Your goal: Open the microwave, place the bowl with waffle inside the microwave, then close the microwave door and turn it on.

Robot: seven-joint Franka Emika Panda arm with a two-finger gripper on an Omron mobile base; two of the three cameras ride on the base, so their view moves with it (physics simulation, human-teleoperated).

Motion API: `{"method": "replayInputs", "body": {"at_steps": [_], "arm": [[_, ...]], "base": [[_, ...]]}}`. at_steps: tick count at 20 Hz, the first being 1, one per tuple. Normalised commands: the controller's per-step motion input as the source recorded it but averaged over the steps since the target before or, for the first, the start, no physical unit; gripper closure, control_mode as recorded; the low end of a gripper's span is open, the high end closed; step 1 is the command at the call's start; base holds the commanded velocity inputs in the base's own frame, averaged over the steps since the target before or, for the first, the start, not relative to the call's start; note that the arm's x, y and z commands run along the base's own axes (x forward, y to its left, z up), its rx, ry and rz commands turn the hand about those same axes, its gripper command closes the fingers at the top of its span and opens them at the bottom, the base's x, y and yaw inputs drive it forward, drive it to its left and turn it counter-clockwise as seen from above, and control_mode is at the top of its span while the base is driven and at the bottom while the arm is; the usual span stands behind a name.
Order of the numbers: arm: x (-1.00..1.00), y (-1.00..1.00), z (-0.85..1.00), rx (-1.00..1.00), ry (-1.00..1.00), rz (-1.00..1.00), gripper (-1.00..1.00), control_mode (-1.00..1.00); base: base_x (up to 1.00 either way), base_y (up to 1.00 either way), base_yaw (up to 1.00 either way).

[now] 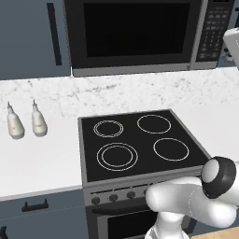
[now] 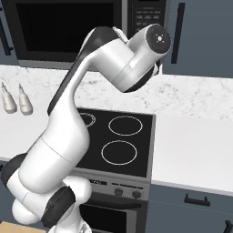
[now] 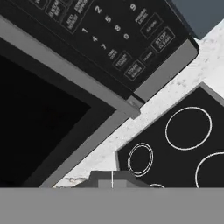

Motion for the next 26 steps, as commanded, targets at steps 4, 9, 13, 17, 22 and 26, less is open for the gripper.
{"method": "replayInputs", "body": {"at_steps": [4, 9, 13, 17, 22, 26], "arm": [[0.27, 0.00, -0.06, 0.11, -0.23, -0.17, 1.00, -1.00], [0.45, -0.01, -0.16, 0.12, -0.04, -0.17, 1.00, -1.00], [0.44, -0.17, -0.03, 0.12, 0.00, -0.14, 1.00, -1.00], [0.44, -0.24, -0.02, 0.11, 0.00, -0.10, 1.00, -1.00], [0.45, -0.19, -0.08, 0.12, 0.00, -0.07, 1.00, -1.00], [0.50, -0.15, -0.14, 0.12, 0.00, -0.06, 1.00, -1.00]], "base": [[0.00, 0.00, 0.00], [0.00, 0.00, 0.00], [0.00, 0.00, 0.00], [0.00, 0.00, 0.00], [0.00, 0.00, 0.00], [0.00, 0.00, 0.00]]}}
